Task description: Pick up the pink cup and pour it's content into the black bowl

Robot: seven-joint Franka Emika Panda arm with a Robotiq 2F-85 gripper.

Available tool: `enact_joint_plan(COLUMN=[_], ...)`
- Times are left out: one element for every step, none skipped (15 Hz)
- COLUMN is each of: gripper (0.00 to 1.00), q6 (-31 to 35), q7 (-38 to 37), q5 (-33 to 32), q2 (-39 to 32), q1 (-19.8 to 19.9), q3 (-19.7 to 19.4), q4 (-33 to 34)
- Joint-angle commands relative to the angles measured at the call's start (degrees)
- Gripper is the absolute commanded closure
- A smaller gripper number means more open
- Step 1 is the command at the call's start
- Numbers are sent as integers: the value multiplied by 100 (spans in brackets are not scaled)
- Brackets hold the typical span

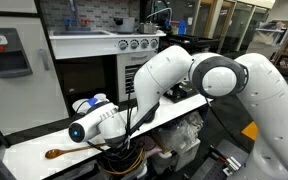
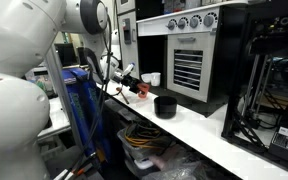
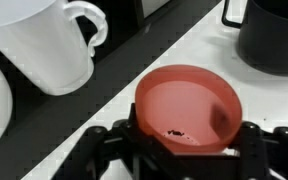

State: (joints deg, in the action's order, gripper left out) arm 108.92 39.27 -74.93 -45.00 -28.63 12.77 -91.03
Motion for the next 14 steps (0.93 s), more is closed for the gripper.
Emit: enact_joint_plan(gripper=[52,52,52,52,52,52,52,52,52,52,52,52,52,52], q6=[-193,-218,-241,-254,-265,-275,-280,-289,-288,-297,-302,-307,-313,-320], q7=[25,39,49,49,61,72,74,77,62,67,68,76,84,81], q5=[-270,-298,-306,-309,-305,-298,-312,-312,-334,-334,-339,-344,-350,-350], q2=[-174,-198,-216,-225,-235,-247,-262,-281,-309,-337,-359,-376,-393,-412], q1=[-27,-21,-14,-10,-4,1,-3,-4,-6,-5,-4,-3,-2,-1], q3=[-2,6,15,21,27,31,27,27,18,17,18,19,20,25], q4=[208,213,208,204,198,190,180,166,150,147,142,137,137,138])
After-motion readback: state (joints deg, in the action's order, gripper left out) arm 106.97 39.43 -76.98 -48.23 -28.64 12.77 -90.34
